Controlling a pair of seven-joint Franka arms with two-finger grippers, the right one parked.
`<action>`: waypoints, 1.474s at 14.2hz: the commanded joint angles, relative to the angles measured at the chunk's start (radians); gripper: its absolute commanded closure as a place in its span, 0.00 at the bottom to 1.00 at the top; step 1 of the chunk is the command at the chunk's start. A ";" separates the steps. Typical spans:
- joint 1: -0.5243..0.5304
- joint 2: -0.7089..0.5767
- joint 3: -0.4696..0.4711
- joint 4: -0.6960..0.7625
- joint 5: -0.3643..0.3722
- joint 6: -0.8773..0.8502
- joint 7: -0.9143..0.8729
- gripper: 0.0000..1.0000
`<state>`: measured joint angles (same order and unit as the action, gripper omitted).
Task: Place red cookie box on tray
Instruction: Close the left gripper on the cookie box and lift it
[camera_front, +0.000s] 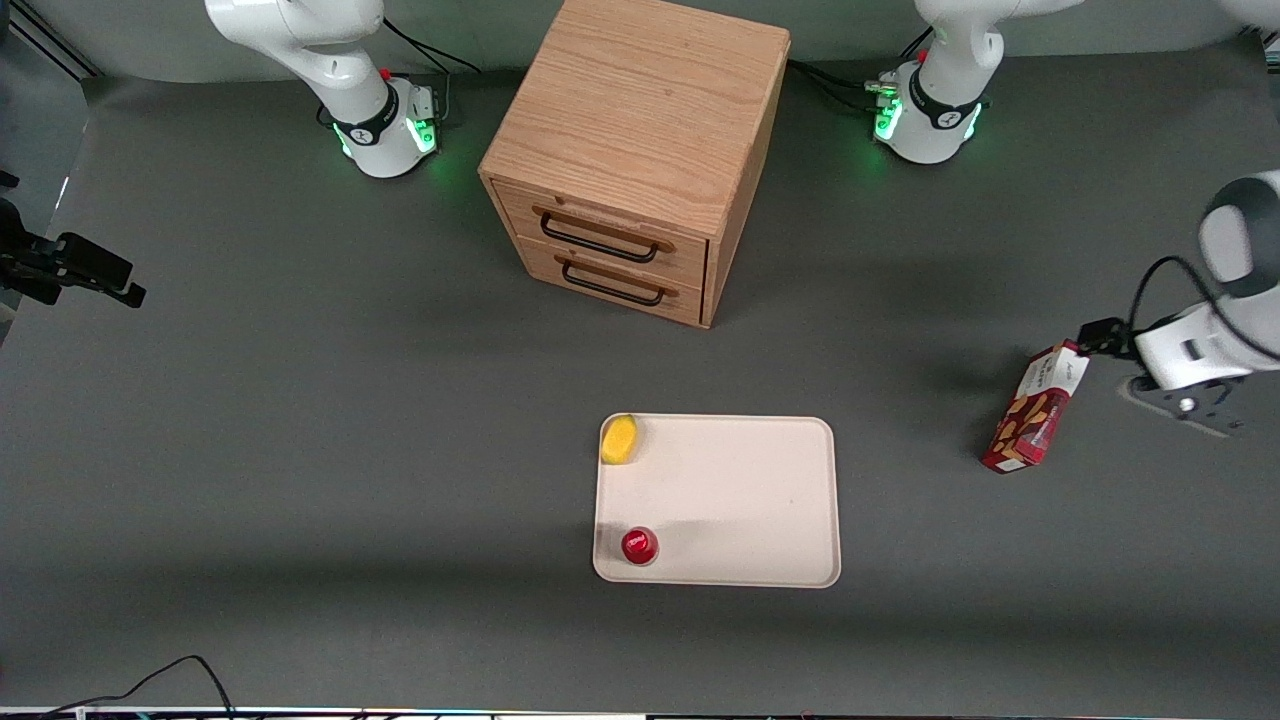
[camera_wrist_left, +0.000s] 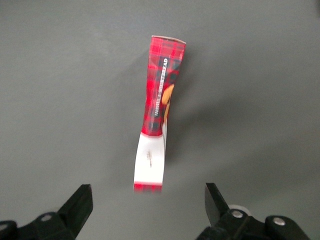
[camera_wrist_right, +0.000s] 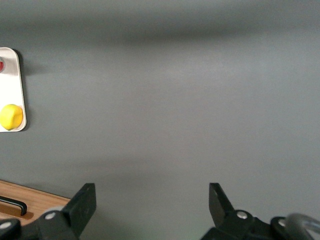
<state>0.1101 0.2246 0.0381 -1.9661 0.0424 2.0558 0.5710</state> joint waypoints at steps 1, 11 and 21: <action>-0.007 0.042 0.005 -0.108 -0.053 0.212 0.094 0.00; -0.004 0.096 0.005 -0.085 -0.153 0.284 0.135 1.00; -0.020 0.018 -0.248 0.610 -0.102 -0.622 -0.668 1.00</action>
<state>0.1031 0.1795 -0.1016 -1.4089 -0.0843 1.4529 0.1198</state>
